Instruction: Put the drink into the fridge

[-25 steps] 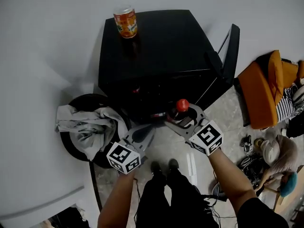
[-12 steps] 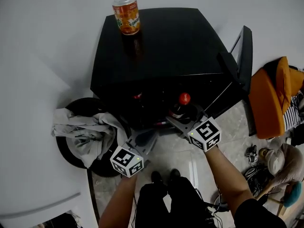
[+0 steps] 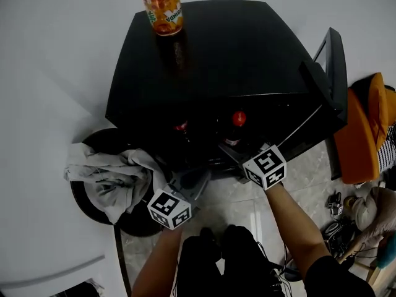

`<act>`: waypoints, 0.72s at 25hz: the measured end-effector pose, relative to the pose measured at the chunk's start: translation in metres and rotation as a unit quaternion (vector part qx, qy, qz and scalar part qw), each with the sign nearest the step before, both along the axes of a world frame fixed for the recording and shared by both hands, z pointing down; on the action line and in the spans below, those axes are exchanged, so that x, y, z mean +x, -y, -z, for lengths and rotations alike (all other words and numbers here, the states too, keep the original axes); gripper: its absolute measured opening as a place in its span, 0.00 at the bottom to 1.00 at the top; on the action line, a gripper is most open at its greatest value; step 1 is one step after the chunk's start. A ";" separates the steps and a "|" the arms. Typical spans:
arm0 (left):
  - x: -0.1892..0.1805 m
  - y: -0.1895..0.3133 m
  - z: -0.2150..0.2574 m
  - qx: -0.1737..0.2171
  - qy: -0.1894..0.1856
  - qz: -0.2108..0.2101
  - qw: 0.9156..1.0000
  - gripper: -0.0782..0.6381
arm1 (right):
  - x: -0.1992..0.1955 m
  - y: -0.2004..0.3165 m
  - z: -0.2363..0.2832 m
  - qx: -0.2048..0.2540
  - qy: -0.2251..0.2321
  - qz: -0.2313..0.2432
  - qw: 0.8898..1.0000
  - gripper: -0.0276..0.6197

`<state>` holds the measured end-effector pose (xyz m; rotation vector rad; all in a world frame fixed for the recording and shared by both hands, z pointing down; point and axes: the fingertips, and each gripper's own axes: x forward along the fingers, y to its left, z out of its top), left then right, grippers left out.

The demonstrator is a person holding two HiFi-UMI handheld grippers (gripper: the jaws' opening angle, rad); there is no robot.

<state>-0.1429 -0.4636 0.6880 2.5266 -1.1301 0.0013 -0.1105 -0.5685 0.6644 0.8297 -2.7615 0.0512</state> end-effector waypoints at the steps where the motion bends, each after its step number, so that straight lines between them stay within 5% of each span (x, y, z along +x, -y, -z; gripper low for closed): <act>1: 0.001 0.002 -0.003 -0.001 0.000 -0.001 1.000 0.12 | -0.001 0.003 -0.003 -0.001 0.001 -0.004 1.000 0.54; 18: 0.000 0.007 -0.022 -0.011 -0.006 0.005 1.000 0.13 | -0.005 0.038 -0.015 -0.007 0.024 -0.018 1.000 0.54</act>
